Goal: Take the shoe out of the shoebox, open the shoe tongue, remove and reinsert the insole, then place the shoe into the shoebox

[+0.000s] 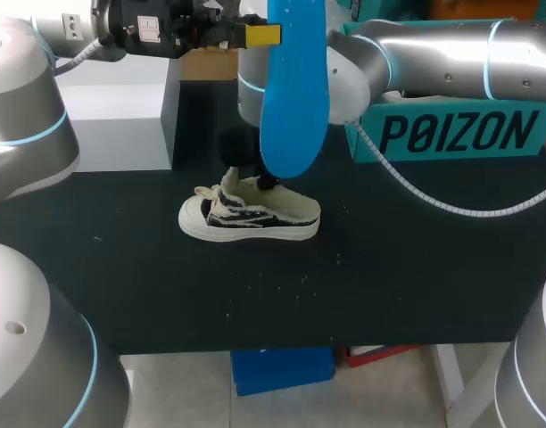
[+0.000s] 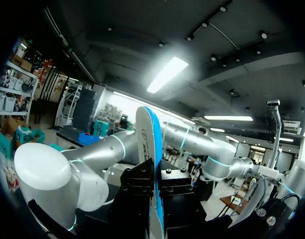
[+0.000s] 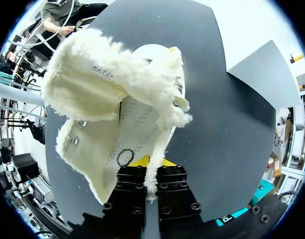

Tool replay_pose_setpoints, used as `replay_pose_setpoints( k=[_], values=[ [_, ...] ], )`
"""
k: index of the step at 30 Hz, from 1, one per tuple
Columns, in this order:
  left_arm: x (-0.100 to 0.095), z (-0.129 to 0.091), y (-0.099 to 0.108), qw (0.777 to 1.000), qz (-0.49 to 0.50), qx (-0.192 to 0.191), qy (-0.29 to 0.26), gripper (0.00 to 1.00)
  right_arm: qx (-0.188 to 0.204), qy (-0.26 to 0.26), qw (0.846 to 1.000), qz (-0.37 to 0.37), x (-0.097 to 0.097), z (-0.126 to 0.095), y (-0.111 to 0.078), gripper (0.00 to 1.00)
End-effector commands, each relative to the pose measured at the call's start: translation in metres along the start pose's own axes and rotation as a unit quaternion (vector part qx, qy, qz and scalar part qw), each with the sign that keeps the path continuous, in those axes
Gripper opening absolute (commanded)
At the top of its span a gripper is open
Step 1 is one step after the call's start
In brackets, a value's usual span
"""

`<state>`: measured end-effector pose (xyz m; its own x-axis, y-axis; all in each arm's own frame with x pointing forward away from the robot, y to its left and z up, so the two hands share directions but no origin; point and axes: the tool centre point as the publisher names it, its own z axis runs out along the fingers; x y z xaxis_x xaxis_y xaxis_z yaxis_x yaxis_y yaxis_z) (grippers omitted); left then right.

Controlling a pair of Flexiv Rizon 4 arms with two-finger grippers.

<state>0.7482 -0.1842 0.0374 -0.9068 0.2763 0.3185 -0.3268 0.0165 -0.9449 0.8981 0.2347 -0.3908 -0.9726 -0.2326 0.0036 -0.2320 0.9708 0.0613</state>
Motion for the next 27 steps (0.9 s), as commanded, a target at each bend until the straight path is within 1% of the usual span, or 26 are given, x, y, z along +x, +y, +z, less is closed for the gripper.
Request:
replay_pose_setpoints(
  k=[1,4,7,10,13,17,21,27],
  values=[
    [0.000,0.001,0.000,1.000,0.000,0.000,-0.002,0.00,0.019,-0.003,0.999,0.034,0.006,-0.014,-0.012,0.00],
    [0.000,0.001,0.000,1.000,0.000,0.000,-0.002,0.00,0.020,-0.007,0.996,0.081,0.010,-0.029,-0.023,0.00],
    [0.000,0.001,0.000,1.000,0.000,0.000,-0.002,0.00,0.006,-0.009,0.989,0.148,0.013,-0.046,-0.032,0.00],
    [0.000,0.001,0.000,1.000,0.000,0.000,-0.002,0.00,0.006,-0.001,0.975,0.223,0.016,-0.059,-0.042,0.00],
    [0.000,0.001,0.000,1.000,0.000,0.000,-0.002,0.00,0.000,-0.001,0.962,0.273,0.019,-0.068,-0.047,0.00],
    [0.000,0.001,0.000,1.000,0.000,0.000,-0.002,0.00,-0.026,-0.003,0.946,0.324,0.022,-0.078,-0.049,0.00],
    [0.000,0.001,0.000,1.000,0.000,0.000,-0.002,0.00,-0.050,-0.011,0.919,0.391,0.025,-0.081,-0.049,0.00],
    [0.000,0.001,0.000,1.000,0.000,0.000,-0.002,0.00,-0.084,-0.031,0.873,0.480,0.029,-0.081,-0.047,0.00]
  ],
)
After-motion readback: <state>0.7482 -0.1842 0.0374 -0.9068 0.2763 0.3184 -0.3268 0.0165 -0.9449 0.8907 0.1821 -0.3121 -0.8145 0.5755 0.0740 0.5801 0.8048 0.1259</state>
